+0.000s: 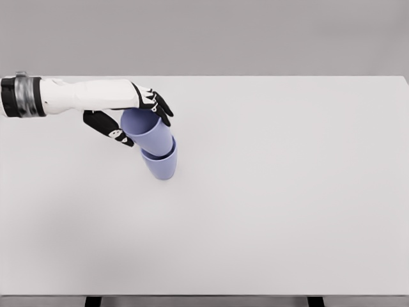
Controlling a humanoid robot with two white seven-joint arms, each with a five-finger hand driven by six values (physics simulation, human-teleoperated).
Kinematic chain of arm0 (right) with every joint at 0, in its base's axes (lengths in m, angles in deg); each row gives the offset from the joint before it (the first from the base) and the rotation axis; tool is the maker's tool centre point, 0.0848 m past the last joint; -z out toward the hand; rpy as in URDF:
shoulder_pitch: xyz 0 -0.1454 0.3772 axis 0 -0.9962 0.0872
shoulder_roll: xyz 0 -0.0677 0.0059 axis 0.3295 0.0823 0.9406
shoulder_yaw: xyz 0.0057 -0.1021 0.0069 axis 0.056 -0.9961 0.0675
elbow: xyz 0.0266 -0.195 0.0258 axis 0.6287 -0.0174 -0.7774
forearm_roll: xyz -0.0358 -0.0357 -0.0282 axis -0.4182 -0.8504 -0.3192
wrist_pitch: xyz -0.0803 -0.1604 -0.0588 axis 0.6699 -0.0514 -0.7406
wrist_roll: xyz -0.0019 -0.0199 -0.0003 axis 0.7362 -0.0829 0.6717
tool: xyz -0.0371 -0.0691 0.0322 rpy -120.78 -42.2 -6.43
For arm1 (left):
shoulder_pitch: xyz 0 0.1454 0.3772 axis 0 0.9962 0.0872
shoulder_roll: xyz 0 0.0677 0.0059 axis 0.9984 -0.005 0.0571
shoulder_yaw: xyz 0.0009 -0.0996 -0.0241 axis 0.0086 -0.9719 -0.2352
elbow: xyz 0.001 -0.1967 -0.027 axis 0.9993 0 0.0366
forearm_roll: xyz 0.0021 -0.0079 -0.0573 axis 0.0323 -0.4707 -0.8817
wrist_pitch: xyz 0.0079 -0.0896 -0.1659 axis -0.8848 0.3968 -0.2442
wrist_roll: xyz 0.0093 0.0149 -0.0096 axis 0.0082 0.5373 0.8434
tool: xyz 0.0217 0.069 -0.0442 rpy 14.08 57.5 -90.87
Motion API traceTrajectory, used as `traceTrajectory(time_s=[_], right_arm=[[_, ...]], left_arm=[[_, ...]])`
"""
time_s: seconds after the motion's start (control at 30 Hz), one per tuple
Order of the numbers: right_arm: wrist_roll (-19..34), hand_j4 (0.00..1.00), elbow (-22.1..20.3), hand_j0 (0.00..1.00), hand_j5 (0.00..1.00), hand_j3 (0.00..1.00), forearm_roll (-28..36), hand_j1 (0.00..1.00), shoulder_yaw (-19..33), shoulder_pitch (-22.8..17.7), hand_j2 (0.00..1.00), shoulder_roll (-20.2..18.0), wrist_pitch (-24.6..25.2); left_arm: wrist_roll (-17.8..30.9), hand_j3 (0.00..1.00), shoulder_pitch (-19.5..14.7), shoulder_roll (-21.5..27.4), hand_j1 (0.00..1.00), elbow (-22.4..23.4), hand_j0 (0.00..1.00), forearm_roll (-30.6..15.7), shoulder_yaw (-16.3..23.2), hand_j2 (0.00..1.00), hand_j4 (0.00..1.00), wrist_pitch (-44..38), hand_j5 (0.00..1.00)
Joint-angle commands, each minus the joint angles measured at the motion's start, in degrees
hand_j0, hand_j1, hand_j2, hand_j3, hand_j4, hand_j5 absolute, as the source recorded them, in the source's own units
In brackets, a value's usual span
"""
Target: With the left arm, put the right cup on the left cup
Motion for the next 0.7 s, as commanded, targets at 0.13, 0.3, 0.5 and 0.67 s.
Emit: traceTrajectory(time_s=[0.13, 0.3, 0.5, 0.67], right_arm=[[0.01, 1.00, 0.01, 1.00, 1.00, 1.00, -0.02, 1.00, 0.00, 0.00, 1.00, 0.00, -0.01], [0.01, 1.00, 0.01, 1.00, 1.00, 1.00, -0.02, 1.00, 0.00, 0.00, 1.00, 0.00, -0.01], [0.01, 1.00, 0.01, 1.00, 1.00, 1.00, -0.02, 1.00, 0.00, 0.00, 1.00, 0.00, -0.01], [0.01, 1.00, 0.01, 1.00, 1.00, 1.00, -0.02, 1.00, 0.00, 0.00, 1.00, 0.00, -0.01]], left_arm=[[0.01, 0.93, 0.00, 0.03, 0.93, -0.01, 0.93, -0.31, -0.16, 0.93, 0.93, -0.16, 0.93], [0.01, 0.95, 0.09, 0.12, 0.95, -0.01, 0.95, -0.40, -0.25, 0.95, 0.95, -0.16, 0.95], [0.01, 1.00, -0.53, 5.56, 1.00, -3.52, 1.00, -7.34, -2.62, 1.00, 1.00, -0.16, 1.00], [0.01, 1.00, 3.34, 14.89, 1.00, -7.13, 1.00, -10.77, -4.11, 1.00, 1.00, -0.16, 1.00]])
